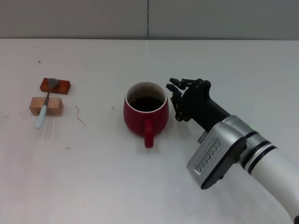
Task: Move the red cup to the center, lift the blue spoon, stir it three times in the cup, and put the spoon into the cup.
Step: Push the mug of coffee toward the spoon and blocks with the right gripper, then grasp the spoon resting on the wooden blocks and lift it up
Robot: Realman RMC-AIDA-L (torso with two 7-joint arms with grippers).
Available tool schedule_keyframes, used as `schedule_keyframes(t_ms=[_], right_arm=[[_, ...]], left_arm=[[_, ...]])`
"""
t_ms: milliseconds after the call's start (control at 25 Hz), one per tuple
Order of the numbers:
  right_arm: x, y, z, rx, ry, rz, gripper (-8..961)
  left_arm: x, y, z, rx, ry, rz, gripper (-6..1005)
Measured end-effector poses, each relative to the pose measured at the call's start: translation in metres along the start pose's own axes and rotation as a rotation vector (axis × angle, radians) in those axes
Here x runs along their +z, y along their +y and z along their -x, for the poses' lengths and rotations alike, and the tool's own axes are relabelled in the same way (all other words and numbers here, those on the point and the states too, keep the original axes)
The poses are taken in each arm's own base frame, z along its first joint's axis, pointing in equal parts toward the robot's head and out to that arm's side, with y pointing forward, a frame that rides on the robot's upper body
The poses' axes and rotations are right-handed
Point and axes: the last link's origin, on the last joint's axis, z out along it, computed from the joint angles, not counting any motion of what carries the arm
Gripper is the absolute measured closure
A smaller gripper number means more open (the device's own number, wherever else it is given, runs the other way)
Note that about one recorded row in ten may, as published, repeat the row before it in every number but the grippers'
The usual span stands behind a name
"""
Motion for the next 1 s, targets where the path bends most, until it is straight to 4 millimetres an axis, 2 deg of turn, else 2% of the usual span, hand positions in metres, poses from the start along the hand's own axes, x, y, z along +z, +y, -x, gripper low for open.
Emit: schedule_keyframes(t_ms=[200,280,320,360,400,440,520,600,680,720,760,840,920,1000], right_arm=[[-0.009,-0.013,-0.018,0.046,0.066,-0.093,841],[-0.014,-0.022,-0.026,0.107,0.099,-0.156,840],[-0.020,-0.032,-0.034,0.193,0.115,-0.231,840],[-0.020,-0.032,-0.034,0.193,0.115,-0.231,840],[-0.032,-0.045,-0.042,0.295,0.094,-0.325,840],[-0.032,-0.045,-0.042,0.295,0.094,-0.325,840],[-0.051,-0.061,-0.053,0.437,0.023,-0.435,839],[-0.057,-0.066,-0.056,0.474,-0.001,-0.463,839],[-0.071,-0.077,-0.063,0.571,-0.073,-0.519,782],[-0.088,-0.090,-0.072,0.669,-0.152,-0.555,753],[-0.088,-0.090,-0.072,0.669,-0.152,-0.555,725],[-0.105,-0.102,-0.081,0.737,-0.215,-0.574,649],[-0.117,-0.112,-0.088,0.768,-0.249,-0.601,556],[-0.127,-0.124,-0.093,0.770,-0.269,-0.652,462]], left_arm=[[-0.003,0.001,0.001,-0.005,-0.003,0.002,205],[-0.004,0.001,0.001,-0.006,-0.004,0.002,205],[-0.005,0.001,0.002,-0.009,-0.009,0.001,206],[-0.005,0.001,0.002,-0.009,-0.009,0.001,206],[-0.005,0.001,0.003,-0.009,-0.010,0.001,206],[-0.006,0.001,0.003,-0.009,-0.009,0.003,207],[-0.007,0.002,0.002,-0.006,-0.006,0.011,207],[-0.008,0.003,0.001,-0.003,0.000,0.027,208],[-0.011,0.006,0.000,0.002,0.009,0.054,209],[-0.012,0.007,-0.001,0.003,0.016,0.063,209],[-0.012,0.007,-0.001,0.003,0.016,0.063,209],[-0.015,0.009,-0.004,0.002,0.034,0.082,210],[-0.029,0.015,-0.009,-0.014,0.085,0.121,211],[-0.033,0.017,-0.011,-0.013,0.096,0.137,211]])
